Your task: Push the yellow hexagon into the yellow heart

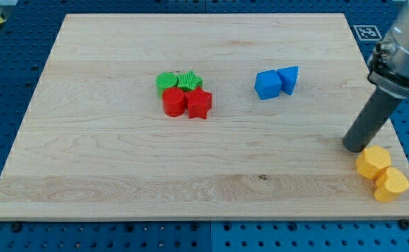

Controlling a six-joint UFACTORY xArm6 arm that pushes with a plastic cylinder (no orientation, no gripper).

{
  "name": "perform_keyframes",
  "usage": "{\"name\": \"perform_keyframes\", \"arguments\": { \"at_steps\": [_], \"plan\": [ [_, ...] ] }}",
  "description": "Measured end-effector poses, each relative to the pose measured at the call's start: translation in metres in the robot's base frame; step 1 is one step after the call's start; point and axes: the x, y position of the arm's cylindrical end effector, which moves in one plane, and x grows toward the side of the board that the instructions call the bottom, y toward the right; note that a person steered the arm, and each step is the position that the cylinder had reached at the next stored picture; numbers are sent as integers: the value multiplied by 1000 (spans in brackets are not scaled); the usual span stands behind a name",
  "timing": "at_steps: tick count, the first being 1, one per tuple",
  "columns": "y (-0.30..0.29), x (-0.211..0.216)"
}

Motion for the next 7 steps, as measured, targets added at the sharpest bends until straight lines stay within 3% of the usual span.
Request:
{"name": "perform_keyframes", "arguments": {
  "at_steps": [5, 7],
  "plan": [
    [-56, -12],
    [-102, -52]
  ]
}}
